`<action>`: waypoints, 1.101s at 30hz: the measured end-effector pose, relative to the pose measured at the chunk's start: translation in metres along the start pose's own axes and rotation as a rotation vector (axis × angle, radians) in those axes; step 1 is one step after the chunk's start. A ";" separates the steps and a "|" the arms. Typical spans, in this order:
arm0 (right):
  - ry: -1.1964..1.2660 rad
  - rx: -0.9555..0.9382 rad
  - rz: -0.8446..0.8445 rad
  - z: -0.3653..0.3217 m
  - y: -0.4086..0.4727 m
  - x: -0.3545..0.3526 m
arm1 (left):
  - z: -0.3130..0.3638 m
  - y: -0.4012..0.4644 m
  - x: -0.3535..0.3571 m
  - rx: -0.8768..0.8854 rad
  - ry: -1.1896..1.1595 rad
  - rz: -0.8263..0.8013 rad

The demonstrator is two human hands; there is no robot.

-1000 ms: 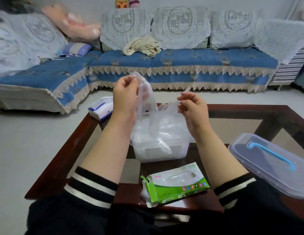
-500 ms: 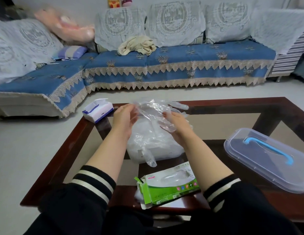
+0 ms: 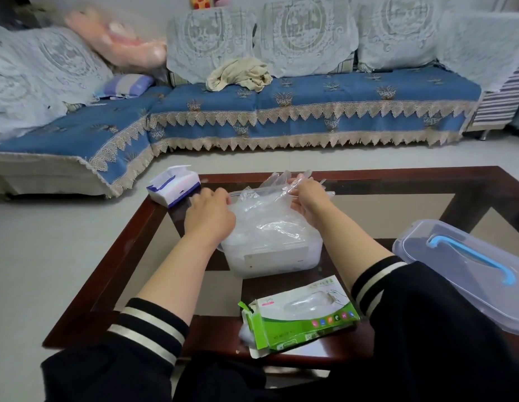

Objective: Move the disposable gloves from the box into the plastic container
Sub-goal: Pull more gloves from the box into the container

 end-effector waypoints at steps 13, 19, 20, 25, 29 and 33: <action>-0.630 -0.022 -0.003 0.013 0.018 0.018 | 0.026 0.033 0.040 0.379 -0.119 -0.275; -0.755 -0.198 0.202 -0.009 0.012 0.012 | 0.024 0.040 0.065 0.310 -0.062 -0.495; -0.872 -0.349 0.334 -0.019 0.003 0.007 | 0.023 0.041 0.067 0.312 -0.063 -0.501; -1.722 -0.280 0.102 -0.006 -0.023 0.021 | 0.023 0.046 0.069 0.341 -0.071 -0.523; -1.830 0.072 0.079 0.019 0.003 0.022 | 0.022 0.045 0.065 0.296 -0.035 -0.639; -1.837 0.172 -0.023 0.031 0.023 0.026 | 0.019 0.044 0.076 0.263 -0.025 -0.725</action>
Point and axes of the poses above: each hand's wrist, its own y-axis towards the middle knuckle, its own x-axis out of the palm, z = x × y, the point moved 1 cm from there along y, towards the middle knuckle, and after that the axes turned 13 degrees about x, right-handed, at the moved point
